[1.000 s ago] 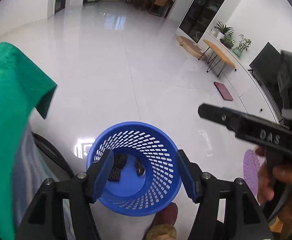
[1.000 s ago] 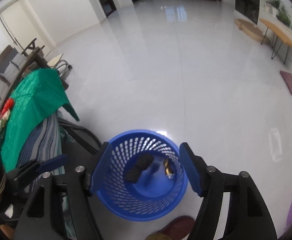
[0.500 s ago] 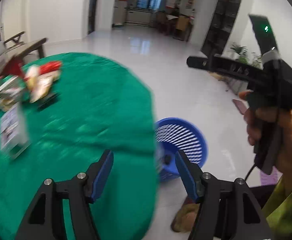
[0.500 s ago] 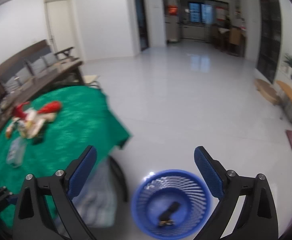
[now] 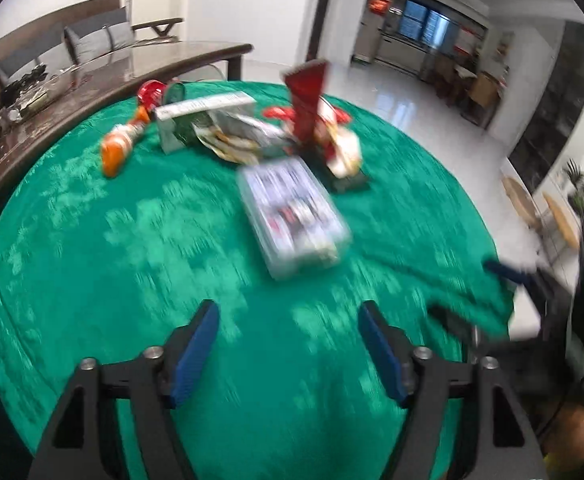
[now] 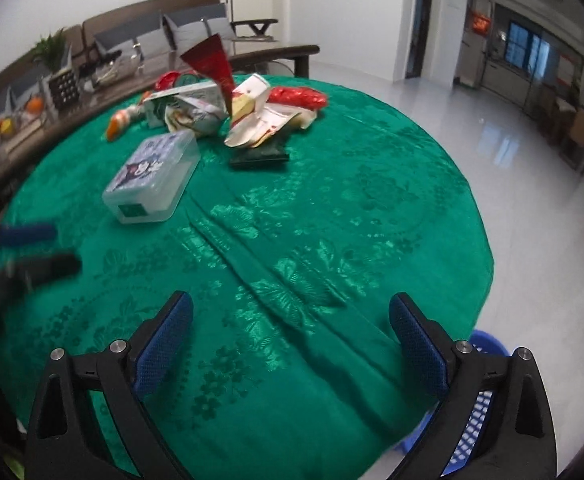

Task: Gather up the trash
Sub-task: 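Grasp the clear cartoon-print plastic box with the left gripper, then grasp the white paper cup pieces with the right gripper while the left holds the box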

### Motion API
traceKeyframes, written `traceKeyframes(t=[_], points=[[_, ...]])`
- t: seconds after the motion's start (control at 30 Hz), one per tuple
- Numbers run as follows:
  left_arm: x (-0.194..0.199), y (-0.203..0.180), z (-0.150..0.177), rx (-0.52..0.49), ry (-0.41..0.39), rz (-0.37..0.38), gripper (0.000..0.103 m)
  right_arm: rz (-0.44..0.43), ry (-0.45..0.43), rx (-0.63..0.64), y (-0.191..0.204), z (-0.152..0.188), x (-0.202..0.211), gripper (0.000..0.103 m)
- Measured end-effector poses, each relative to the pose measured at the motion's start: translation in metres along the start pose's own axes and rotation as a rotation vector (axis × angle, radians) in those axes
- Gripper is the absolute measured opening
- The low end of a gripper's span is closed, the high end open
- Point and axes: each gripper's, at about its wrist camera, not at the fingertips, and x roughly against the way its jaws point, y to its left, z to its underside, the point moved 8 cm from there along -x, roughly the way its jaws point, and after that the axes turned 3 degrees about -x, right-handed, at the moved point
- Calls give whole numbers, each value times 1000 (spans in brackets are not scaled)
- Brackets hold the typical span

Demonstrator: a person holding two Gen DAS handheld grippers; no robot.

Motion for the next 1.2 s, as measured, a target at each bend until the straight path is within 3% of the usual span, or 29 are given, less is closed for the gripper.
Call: traceKeyframes(t=[0.13, 0.2, 0.7, 0.77, 0.83, 1.0, 1.2], points=[[-20, 3, -41, 4, 23, 35, 76, 8, -8, 5, -5, -2, -1, 99], [-38, 3, -53, 0, 49, 9, 76, 4, -9, -9, -10, -2, -2, 99], [-97, 19, -61, -24, 135, -170, 76, 11, -30, -35, -28, -10, 15, 99], [-97, 20, -62, -22, 122, -155, 76, 12, -29, -47, -31, -13, 14, 99], [-94, 22, -64, -27, 91, -122, 64, 16, -25, -59, -35, -17, 12, 99], [-77, 28, -53, -103, 59, -76, 63, 26, -4, -84, -39, -28, -3, 99], [-52, 48, -29, -179, 20, -119, 63, -23, 19, -90, -20, -57, -27, 96]])
